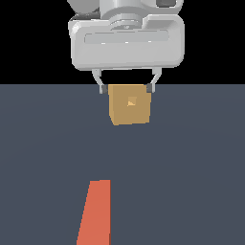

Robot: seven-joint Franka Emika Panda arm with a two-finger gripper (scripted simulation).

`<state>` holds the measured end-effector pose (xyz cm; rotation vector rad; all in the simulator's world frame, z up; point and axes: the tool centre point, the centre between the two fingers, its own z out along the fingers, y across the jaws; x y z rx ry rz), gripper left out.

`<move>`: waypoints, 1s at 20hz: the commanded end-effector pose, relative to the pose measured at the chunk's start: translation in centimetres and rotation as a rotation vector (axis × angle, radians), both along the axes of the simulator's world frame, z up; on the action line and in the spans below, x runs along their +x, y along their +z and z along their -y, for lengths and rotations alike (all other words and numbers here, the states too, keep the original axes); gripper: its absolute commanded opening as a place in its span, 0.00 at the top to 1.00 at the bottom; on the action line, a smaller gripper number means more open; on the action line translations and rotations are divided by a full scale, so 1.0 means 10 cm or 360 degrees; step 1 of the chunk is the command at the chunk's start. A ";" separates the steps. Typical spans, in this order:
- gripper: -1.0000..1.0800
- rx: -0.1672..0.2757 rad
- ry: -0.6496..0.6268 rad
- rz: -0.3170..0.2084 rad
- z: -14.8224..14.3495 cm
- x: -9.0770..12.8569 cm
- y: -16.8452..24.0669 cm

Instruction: Insert the peg into the horizontal hole in a box.

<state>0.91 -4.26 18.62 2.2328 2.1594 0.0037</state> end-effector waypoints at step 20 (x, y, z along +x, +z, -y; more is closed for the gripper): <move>0.04 0.0015 0.0078 -0.0019 1.00 -0.22 -0.52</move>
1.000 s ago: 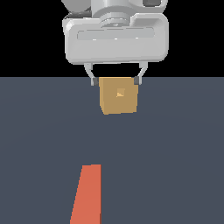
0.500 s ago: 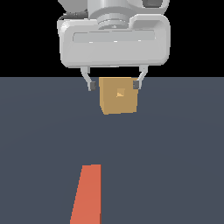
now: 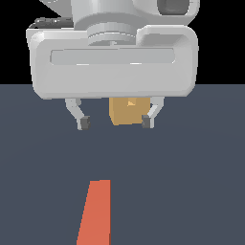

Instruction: Insert the peg into the horizontal hole in a box.

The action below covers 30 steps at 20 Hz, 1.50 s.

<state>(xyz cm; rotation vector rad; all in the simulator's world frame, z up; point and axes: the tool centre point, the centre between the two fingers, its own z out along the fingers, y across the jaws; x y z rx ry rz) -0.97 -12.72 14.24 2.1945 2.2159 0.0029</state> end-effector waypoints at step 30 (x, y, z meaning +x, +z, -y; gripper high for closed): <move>0.04 0.0023 0.0108 -0.0029 1.42 -0.19 -0.91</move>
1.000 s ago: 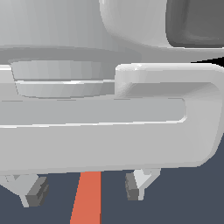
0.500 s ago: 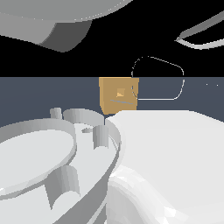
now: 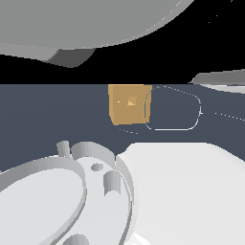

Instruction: Insert the peg into the horizontal hole in a box.

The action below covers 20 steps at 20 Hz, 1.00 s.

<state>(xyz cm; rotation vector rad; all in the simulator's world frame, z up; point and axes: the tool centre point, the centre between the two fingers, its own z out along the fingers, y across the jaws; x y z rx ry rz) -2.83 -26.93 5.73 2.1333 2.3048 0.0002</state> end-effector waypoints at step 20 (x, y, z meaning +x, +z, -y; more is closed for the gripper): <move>1.00 0.0001 0.0003 -0.0001 0.00 0.01 -0.40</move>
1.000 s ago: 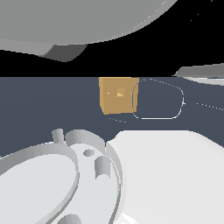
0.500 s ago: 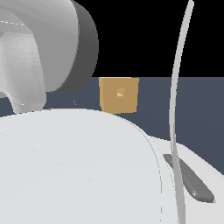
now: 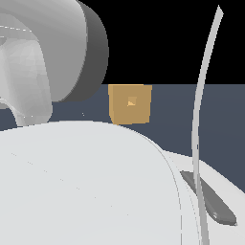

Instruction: Insert the peg into the horizontal hole in a box.

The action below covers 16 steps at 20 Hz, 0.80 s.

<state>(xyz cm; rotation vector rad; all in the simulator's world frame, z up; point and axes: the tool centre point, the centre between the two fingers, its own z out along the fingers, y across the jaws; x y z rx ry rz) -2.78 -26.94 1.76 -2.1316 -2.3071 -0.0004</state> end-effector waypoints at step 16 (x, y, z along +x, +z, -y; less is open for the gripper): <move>1.00 -0.0001 0.0048 0.0000 -0.86 0.25 0.21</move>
